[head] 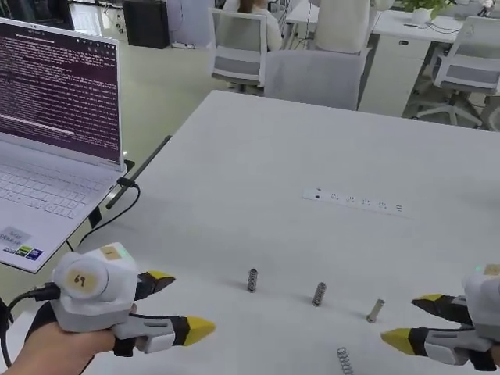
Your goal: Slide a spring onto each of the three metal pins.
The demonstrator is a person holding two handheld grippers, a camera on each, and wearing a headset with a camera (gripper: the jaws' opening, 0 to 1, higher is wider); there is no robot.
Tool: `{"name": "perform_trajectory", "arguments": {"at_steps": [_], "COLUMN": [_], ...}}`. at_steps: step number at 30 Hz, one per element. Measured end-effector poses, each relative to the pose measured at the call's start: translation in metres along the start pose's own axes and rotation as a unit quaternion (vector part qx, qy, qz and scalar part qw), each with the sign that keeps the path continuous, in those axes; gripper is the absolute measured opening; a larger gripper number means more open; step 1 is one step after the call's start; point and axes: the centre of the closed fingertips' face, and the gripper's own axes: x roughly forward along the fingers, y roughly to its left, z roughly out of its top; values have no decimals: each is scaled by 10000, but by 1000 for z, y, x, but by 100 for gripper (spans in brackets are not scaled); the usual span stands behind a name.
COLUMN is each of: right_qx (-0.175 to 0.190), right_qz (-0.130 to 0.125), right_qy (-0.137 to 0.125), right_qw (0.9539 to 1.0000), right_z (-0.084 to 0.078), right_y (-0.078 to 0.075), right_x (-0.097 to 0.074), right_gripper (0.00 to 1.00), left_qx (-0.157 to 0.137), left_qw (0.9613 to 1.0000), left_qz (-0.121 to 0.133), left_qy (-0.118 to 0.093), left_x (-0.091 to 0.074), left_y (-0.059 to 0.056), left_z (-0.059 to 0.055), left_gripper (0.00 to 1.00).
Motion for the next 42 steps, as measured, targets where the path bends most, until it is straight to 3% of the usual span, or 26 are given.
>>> {"name": "perform_trajectory", "arguments": {"at_steps": [9, 17, 29, 36, 42], "right_qx": [316, 544, 768, 855, 836], "right_qz": [-202, -310, -329, -369, -350], "right_qy": [-253, -305, -279, -341, -333], "right_qw": [9990, 9976, 9961, 9951, 9953], "right_z": [-9, -22, -43, -46, -47], "right_y": [1, 4, 16, 17, 20], "right_x": [-18, -28, -38, -43, -43], "right_gripper": [59, 62, 66, 68, 69], "left_qx": [-12, -14, 23, 115, 359], "left_qw": [10000, 10000, 10000, 9998, 9984], "left_qz": [14, 25, -52, -173, -407], "left_qy": [-52, -27, 2, 44, 153], "left_x": [1, -1, 5, 12, 25], "left_y": [3, 6, 1, -8, -22], "left_z": [5, 3, 6, 9, 15], "left_gripper": [62, 63, 63, 63, 63]}}
